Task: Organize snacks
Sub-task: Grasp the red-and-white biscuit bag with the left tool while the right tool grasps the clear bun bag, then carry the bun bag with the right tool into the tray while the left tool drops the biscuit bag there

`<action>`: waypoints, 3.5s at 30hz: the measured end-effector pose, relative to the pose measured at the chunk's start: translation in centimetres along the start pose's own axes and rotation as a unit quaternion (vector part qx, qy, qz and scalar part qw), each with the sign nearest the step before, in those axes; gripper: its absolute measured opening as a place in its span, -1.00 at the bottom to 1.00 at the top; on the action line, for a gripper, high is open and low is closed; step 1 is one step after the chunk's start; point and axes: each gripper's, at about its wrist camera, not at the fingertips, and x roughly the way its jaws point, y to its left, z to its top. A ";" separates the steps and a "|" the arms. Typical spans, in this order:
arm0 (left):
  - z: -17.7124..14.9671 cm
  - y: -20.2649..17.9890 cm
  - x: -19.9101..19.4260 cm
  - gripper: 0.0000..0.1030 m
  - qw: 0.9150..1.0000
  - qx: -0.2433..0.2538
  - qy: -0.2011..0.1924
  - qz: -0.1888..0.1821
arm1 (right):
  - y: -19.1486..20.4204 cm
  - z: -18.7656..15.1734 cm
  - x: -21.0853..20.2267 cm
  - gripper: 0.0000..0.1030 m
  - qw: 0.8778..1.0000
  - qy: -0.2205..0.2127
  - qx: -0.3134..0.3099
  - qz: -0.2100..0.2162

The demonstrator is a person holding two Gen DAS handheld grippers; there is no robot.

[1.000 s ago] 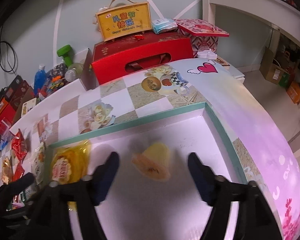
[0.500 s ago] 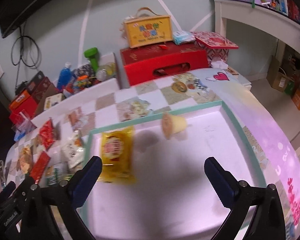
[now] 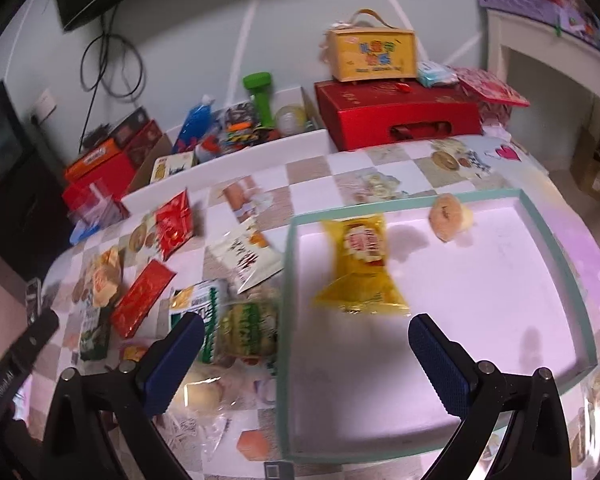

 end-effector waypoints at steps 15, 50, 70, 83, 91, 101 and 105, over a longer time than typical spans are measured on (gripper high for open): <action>-0.5 6.3 1.0 1.00 0.996 -0.014 0.071 0.049 | 6.0 -3.0 0.5 1.00 0.998 0.016 -0.055 0.038; -4.6 5.2 8.9 0.77 0.967 -0.099 0.236 -0.003 | 8.8 -6.0 6.8 0.63 0.988 0.103 -0.089 0.069; -4.6 5.0 9.0 0.75 0.968 -0.062 0.243 0.025 | 8.2 -6.1 7.0 0.42 0.988 0.113 -0.067 0.082; -4.4 5.7 8.2 -0.19 0.971 -0.067 0.231 0.017 | 8.5 -5.9 6.3 0.19 0.988 0.104 -0.070 0.095; -4.2 6.3 7.4 -0.21 0.973 -0.079 0.219 0.007 | 8.5 -5.7 5.7 0.10 0.988 0.094 -0.069 0.103; -3.7 6.8 6.1 -0.21 0.976 -0.096 0.198 0.001 | 8.6 -5.3 4.7 0.05 0.987 0.081 -0.070 0.116; -3.6 7.1 5.9 -0.21 0.976 -0.103 0.194 -0.001 | 8.7 -5.1 4.1 0.05 0.987 0.073 -0.068 0.125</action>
